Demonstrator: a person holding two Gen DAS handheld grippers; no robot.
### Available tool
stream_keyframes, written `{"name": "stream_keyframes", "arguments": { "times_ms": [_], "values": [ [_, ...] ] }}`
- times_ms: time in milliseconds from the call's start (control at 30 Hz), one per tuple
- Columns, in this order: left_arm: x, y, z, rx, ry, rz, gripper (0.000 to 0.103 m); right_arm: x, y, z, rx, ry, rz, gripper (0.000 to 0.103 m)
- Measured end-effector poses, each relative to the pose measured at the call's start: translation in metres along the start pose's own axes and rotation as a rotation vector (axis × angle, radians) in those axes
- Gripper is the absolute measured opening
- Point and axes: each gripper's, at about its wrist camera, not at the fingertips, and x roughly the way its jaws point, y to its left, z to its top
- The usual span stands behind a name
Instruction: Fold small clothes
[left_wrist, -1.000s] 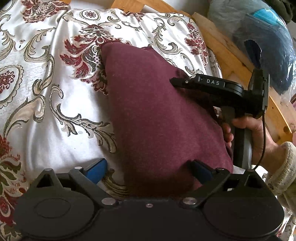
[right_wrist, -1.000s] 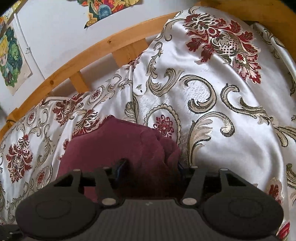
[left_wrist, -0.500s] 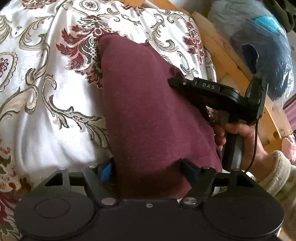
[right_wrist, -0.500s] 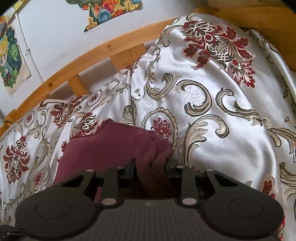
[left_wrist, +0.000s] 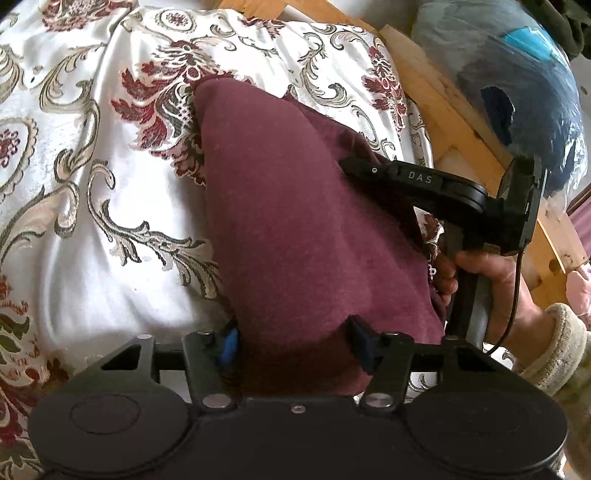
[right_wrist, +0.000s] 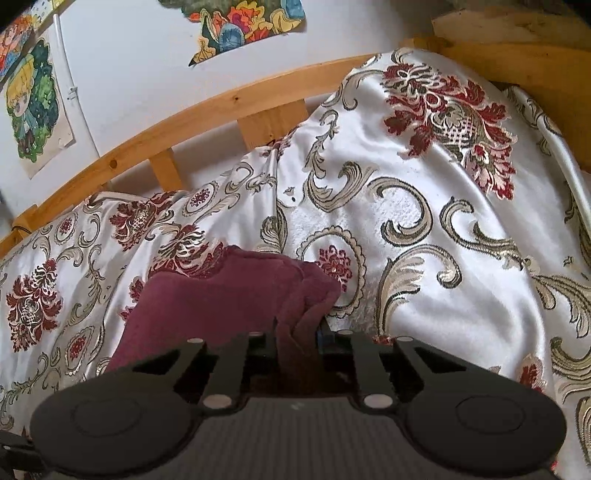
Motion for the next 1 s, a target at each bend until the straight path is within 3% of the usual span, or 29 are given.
{"name": "stream_keyframes", "arguments": {
  "times_ms": [233, 367, 567, 833, 1000],
  "values": [
    [-0.01, -0.02, 0.002, 0.084, -0.036, 0.053, 0.044, -0.02, 0.016, 0.003, -0.012, -0.062, 0.029, 0.016],
    [-0.023, -0.031, 0.007, 0.156, -0.087, 0.078, 0.043, -0.034, 0.03, 0.019, 0.006, -0.115, 0.083, 0.015],
    [-0.05, -0.028, 0.028, 0.265, -0.202, 0.188, 0.043, -0.029, 0.061, 0.054, -0.026, -0.183, 0.132, 0.015],
    [-0.09, 0.033, 0.07, 0.14, -0.329, 0.305, 0.043, 0.045, 0.122, 0.099, -0.028, -0.171, 0.215, 0.015],
    [-0.093, 0.064, 0.083, 0.075, -0.355, 0.346, 0.043, 0.09, 0.155, 0.114, -0.068, -0.135, 0.235, 0.015]
  ]
}}
